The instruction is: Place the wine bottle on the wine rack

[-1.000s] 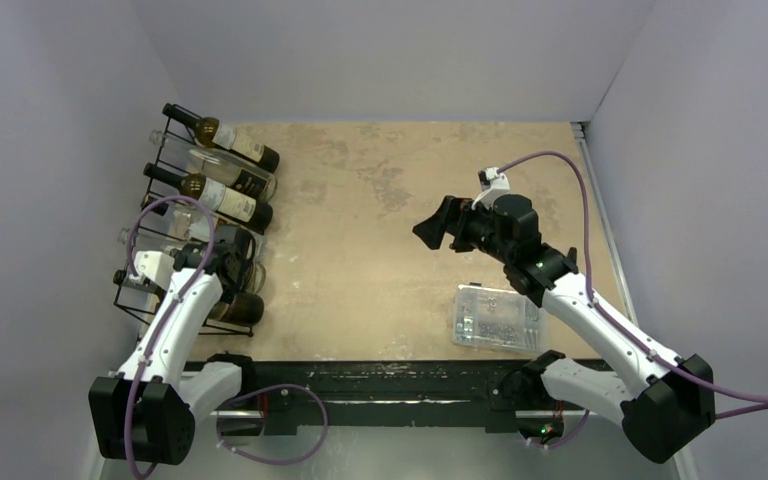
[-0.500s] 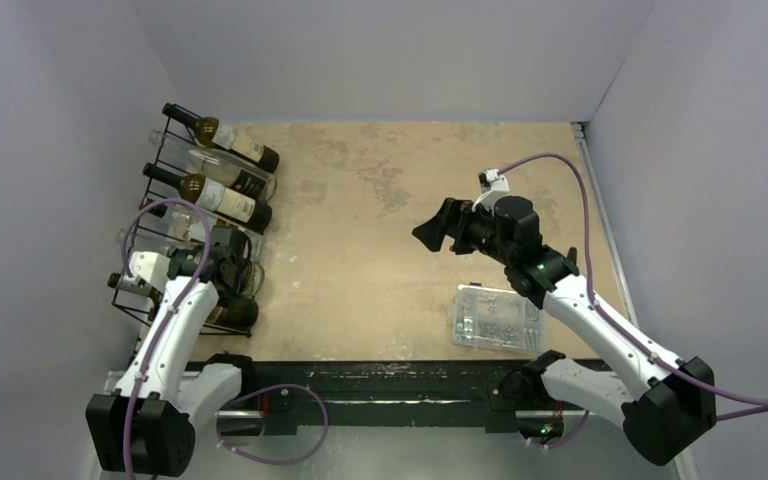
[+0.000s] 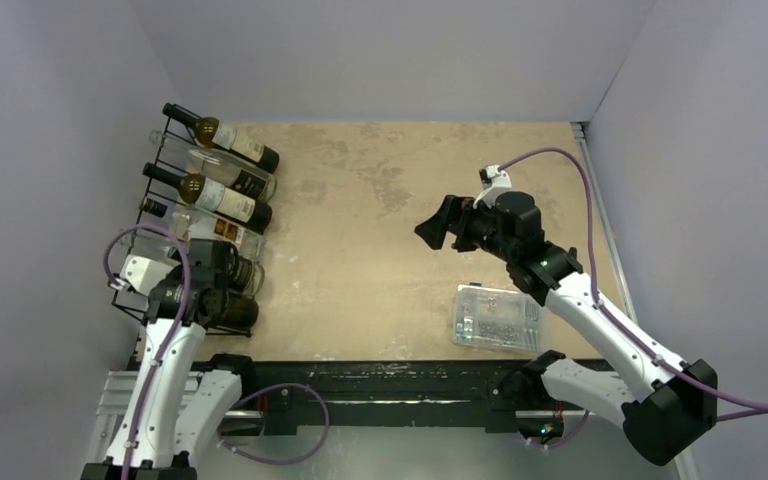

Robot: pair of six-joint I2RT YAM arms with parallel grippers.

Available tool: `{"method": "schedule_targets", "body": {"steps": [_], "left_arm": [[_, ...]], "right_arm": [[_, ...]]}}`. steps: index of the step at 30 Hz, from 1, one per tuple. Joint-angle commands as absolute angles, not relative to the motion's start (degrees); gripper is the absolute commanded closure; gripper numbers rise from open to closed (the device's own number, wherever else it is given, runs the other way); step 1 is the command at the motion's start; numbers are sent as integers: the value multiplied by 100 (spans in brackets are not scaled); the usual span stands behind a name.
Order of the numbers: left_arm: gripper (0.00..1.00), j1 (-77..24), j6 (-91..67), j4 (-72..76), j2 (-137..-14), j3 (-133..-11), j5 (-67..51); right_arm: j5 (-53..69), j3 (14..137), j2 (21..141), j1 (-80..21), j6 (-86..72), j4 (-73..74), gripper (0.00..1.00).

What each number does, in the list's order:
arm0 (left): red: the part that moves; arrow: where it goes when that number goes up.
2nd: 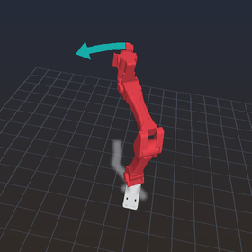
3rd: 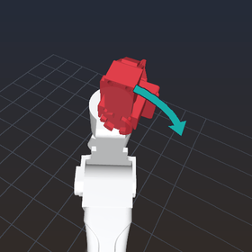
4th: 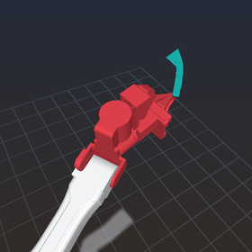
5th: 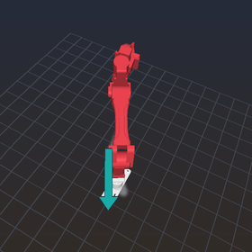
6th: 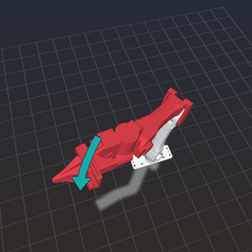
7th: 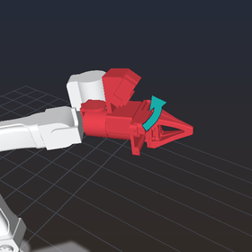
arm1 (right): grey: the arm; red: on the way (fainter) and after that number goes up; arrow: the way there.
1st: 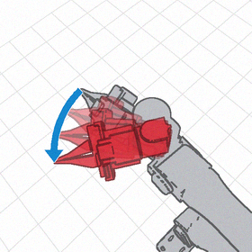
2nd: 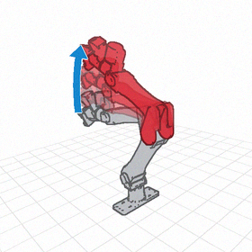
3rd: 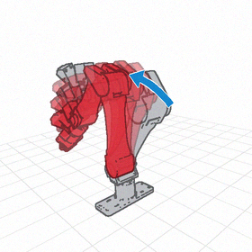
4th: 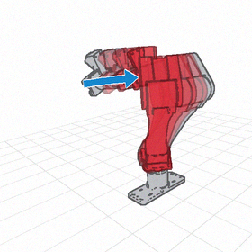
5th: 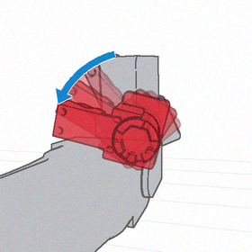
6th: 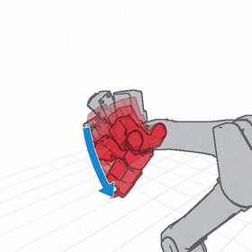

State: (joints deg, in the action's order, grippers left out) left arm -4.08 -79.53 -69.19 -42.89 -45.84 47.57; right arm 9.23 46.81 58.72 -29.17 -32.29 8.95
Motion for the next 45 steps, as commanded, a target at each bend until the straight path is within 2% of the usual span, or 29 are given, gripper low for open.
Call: {"method": "schedule_targets", "body": {"steps": [1, 5, 10, 16, 26, 37, 45], "left_arm": [[0, -361, -7424, -6759, -3982, -4999, 4201], [0, -361, -6865, -6590, -3767, -5367, 3910], [1, -362, -5328, -5837, -3533, -5861, 3453], [1, -370, -3340, -4093, -3032, -6015, 1549], [0, -372, -1909, -3475, -3232, -6944, -1187], [0, -510, -1563, -3825, -3307, -8122, -1108], [0, -514, -1508, -3827, -3084, -8276, -701]], "right_arm": [[636, 5256, 5733, -2877, -2925, 1134, 1], [403, 5530, 5634, -2878, -2727, 1436, 1], [36, 6001, 5445, -2883, -2463, 1881, 1], [-359, 6610, 5121, -2882, -2093, 2377, 1], [-937, 7296, 4237, -2877, -1488, 2565, 1], [-1765, 7453, 3148, -2883, -1330, 2109, 1], [-2278, 7772, 3181, -2883, -1397, 2164, 1]]}}
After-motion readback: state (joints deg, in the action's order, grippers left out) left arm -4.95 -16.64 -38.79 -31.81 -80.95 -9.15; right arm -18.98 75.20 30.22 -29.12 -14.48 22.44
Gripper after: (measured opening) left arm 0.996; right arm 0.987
